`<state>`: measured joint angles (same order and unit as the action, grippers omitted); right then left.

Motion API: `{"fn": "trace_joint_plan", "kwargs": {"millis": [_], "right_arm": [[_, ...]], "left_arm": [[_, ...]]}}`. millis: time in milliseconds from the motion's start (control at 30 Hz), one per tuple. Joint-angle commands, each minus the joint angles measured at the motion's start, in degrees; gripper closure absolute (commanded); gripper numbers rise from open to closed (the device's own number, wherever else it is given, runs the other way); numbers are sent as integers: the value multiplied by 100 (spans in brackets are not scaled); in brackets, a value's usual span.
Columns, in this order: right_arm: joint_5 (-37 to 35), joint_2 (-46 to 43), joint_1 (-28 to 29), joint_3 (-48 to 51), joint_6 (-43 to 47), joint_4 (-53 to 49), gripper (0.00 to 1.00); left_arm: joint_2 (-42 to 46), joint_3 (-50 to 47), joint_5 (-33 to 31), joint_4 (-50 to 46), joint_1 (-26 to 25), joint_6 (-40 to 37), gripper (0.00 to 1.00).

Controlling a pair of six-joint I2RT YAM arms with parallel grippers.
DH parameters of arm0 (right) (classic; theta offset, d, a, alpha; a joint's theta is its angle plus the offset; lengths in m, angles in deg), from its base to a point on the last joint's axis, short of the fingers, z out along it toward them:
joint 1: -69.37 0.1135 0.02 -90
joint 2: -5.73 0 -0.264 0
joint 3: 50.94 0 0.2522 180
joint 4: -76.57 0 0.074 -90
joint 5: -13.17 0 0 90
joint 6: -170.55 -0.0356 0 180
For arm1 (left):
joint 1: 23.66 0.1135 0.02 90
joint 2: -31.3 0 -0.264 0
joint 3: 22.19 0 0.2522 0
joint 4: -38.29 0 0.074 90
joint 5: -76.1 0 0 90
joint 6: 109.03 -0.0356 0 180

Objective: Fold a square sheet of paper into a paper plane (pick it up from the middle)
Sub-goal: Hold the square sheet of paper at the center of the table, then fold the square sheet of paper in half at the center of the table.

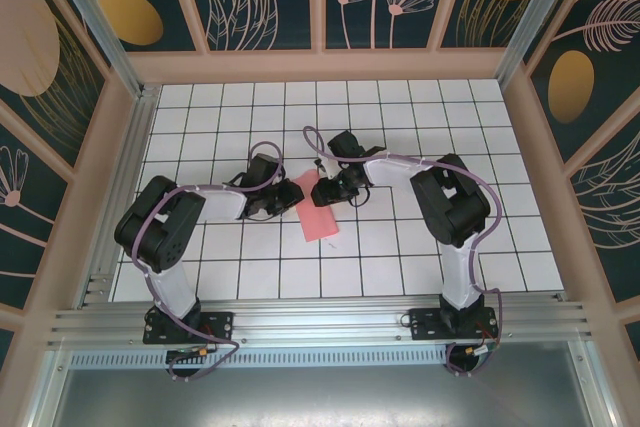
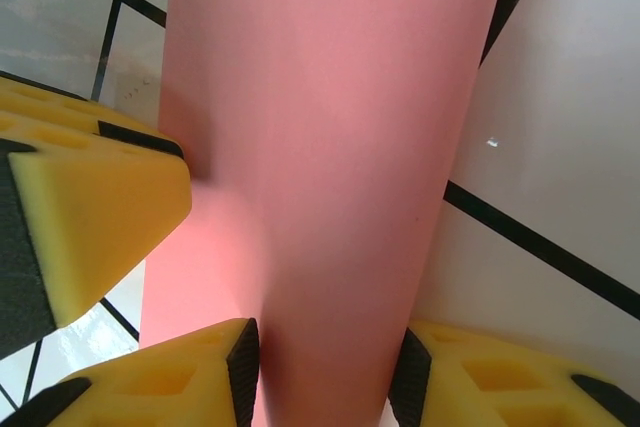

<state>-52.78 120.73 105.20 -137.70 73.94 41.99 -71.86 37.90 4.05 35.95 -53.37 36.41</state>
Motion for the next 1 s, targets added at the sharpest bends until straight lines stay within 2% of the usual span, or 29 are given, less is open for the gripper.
{"fn": "trace_joint_plan", "kwargs": {"millis": [0, 133, 300, 367, 400, 533, 600, 867, 967], "right_arm": [[-434, 196, -39, 39, -186, 35, 55], [-391, -265, -153, -122, -650, 81, 51], [-783, -1028, -297, -5, -1176, 239, 50], [-778, -1115, -288, -30, -1219, 124, 54], [-552, -1091, -279, -45, -1212, 90, 57], [94, -772, -115, -180, -1215, -15, 76], [258, -587, -19, -264, -1205, -45, 82], [843, 30, -11, -323, -1098, -70, 85], [781, 101, -141, -173, -1042, -130, 86]], "left_arm": [[-287, 94, -323, -733, -69, -217, 82], [-410, 222, -556, -1088, -109, -312, 84], [-465, 331, -738, -1343, -122, -382, 86], [-476, 345, -750, -1353, -119, -385, 87], [-482, 342, -742, -1349, -120, -385, 87], [-517, 318, -732, -1319, -134, -343, 89], [-527, 327, -738, -1335, -148, -350, 89], [-568, 316, -813, -1390, -148, -306, 89], [-591, 316, -878, -1436, -143, -301, 89]]}}
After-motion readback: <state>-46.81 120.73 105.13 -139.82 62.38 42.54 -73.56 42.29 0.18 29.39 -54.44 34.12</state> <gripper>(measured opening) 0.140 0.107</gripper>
